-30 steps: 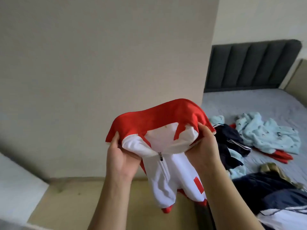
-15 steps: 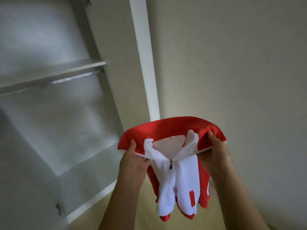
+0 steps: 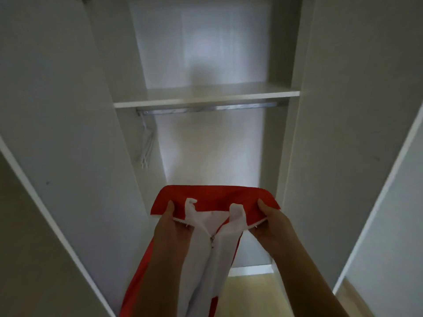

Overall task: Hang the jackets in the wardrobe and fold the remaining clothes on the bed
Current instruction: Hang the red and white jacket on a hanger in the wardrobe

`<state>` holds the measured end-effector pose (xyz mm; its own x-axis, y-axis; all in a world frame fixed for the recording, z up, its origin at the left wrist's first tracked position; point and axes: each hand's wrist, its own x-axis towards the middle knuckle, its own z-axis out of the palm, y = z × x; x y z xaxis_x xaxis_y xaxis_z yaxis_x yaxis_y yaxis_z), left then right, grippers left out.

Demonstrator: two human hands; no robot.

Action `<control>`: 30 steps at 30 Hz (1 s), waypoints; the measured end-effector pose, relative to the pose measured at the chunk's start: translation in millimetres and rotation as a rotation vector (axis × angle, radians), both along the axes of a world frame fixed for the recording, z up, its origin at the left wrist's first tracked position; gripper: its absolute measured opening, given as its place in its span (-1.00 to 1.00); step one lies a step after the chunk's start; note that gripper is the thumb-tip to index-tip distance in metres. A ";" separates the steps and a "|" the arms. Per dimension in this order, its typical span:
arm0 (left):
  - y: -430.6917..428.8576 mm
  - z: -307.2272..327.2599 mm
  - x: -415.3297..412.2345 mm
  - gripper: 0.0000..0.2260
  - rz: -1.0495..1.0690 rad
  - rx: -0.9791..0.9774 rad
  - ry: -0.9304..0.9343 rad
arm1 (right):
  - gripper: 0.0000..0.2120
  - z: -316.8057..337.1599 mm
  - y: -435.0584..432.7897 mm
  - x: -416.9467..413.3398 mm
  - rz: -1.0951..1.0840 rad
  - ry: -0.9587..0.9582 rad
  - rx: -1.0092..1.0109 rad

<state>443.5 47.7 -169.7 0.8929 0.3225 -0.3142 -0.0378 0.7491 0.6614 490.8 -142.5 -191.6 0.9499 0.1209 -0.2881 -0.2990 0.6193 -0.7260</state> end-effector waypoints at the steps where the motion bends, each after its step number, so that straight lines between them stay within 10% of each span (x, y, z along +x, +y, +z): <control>1: 9.6 1.4 14.4 -0.65 0.029 0.011 0.004 | -0.89 1.3 10.2 22.4 0.053 0.004 -0.027; 17: 165.9 -28.9 191.8 -0.67 0.321 -0.009 0.139 | -0.80 -16.6 165.7 291.5 0.694 -0.250 -0.904; 22: 197.9 -46.6 239.8 -0.75 0.255 -0.019 0.225 | -0.70 -24.6 224.2 351.8 0.777 -0.486 -1.529; 30: 244.5 -49.4 298.4 -0.69 0.202 0.008 0.305 | -0.78 -28.7 361.7 422.0 0.641 -0.496 -1.236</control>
<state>741.9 292.1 -219.1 0.6766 0.4868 -0.5525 0.0149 0.7411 0.6712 912.8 219.2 -220.3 0.8602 0.4741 -0.1877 0.1548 -0.5935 -0.7898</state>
